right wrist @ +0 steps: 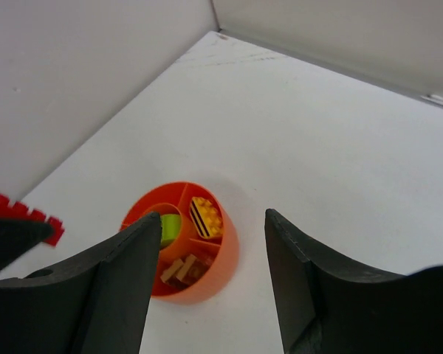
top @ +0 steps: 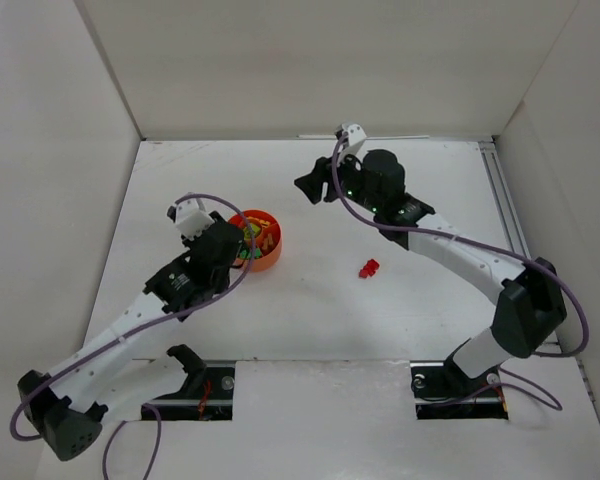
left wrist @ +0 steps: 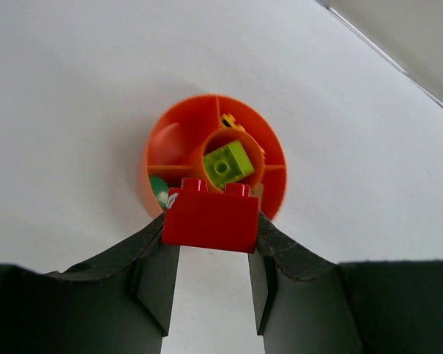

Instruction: Sort the legos into containers by color

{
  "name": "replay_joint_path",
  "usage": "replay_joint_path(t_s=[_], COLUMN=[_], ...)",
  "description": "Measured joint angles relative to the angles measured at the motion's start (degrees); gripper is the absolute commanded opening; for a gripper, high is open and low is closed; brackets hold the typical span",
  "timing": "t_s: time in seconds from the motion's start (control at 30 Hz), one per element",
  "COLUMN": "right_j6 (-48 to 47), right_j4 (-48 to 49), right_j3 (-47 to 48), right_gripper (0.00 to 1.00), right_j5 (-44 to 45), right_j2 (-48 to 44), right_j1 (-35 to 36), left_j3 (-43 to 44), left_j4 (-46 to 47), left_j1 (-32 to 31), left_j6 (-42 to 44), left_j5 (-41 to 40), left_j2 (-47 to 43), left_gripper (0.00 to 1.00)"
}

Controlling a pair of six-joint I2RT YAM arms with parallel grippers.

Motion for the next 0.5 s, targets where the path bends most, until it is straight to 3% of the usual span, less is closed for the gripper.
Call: replay_joint_path(t_s=[0.27, 0.5], right_j6=[-1.53, -1.92], right_j4=[-4.87, -8.2], right_j3=[-7.67, -10.84], right_gripper=[0.63, 0.63], right_j5=[2.64, 4.83], right_j2=[-7.63, -9.68], right_j1=[-2.32, -4.28], left_j3=[0.31, 0.02], left_j4=[8.83, 13.62], left_j1=[19.8, 21.53], left_j6=[8.02, 11.23], left_j5=[15.39, 22.05], left_j2=[5.03, 8.61], left_gripper=[0.07, 0.08])
